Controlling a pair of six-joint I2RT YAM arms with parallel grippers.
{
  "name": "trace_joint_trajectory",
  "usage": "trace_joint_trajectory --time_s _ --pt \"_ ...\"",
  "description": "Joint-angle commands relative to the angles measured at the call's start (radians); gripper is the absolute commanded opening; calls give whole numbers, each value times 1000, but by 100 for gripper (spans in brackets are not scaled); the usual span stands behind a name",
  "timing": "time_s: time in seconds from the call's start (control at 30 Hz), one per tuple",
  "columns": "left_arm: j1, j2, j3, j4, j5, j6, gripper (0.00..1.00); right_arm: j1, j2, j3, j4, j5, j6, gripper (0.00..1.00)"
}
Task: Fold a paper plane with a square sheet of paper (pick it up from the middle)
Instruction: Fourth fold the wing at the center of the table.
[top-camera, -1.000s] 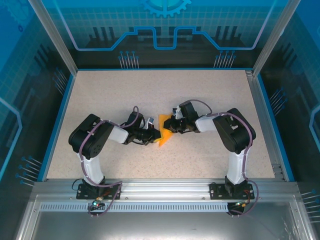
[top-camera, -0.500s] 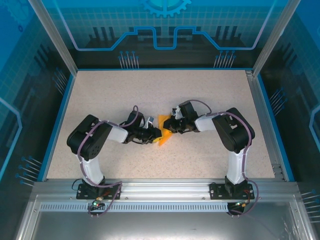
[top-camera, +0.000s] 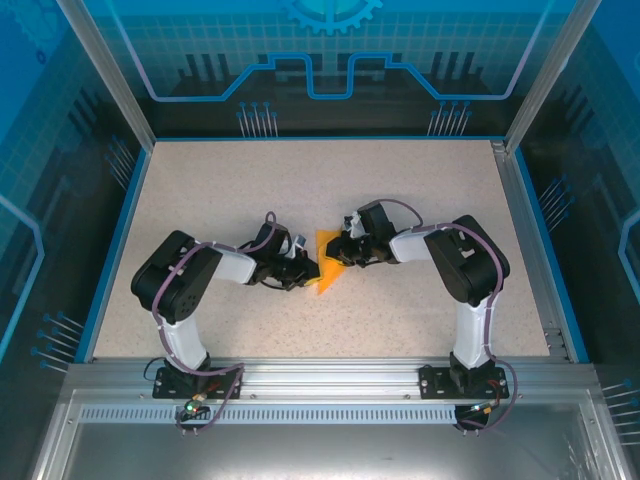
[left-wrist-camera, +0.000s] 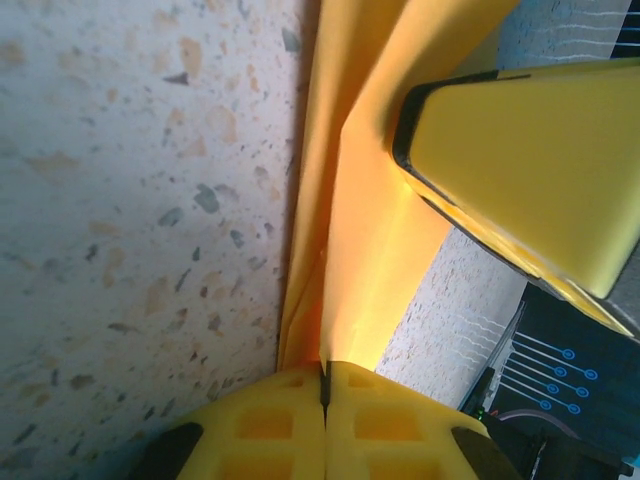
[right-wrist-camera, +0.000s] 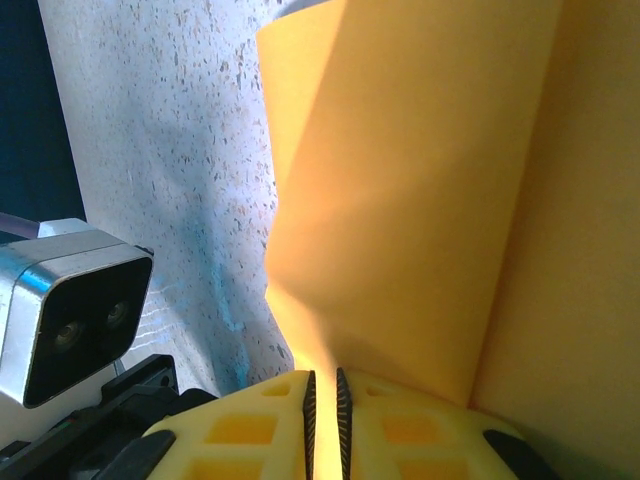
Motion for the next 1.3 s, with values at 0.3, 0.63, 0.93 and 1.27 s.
trace_joint_trajectory --time_s 0.3,0.63,0.93,1.27 --pt "2 25 -46 -76 -79 -66 1 1 -58 39 -94 -22 -65 17" --pt "3 31 -37 -90 -63 -55 1 14 -1 74 -74 -54 -50 17" --pt "2 24 -28 -118 -65 -31 4 11 57 76 -115 0 -46 16" --pt "-1 -18 23 -283 -57 79 19 12 67 74 -181 25 -73 15"
